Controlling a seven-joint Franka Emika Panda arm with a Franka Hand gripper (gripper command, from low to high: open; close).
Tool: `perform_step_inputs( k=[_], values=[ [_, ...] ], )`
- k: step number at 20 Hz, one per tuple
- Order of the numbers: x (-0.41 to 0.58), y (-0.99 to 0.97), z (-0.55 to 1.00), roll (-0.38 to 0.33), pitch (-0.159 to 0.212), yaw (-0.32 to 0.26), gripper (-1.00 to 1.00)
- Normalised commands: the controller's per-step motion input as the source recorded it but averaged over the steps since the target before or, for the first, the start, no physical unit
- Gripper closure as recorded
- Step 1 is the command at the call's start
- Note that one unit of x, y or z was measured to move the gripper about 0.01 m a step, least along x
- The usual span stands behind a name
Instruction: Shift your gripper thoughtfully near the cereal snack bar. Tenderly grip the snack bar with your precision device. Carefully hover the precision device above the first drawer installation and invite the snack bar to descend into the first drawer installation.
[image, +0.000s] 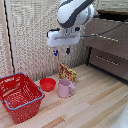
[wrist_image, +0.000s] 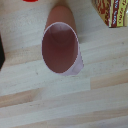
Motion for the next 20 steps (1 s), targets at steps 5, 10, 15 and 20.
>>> perform_step_inputs(
  k=[5,10,15,20],
  values=[
    [0.106,-0.51,-0.21,0.018,0.011,0.000,-1.00],
    [0.113,-0.62,-0.21,0.026,0.016,0.000,-1.00],
    [0.135,-0.54,-0.23,0.031,0.004,0.003,-1.00],
    [0.171,-0.38,-0.34,0.021,-0.008,0.030,-1.00]
  ],
)
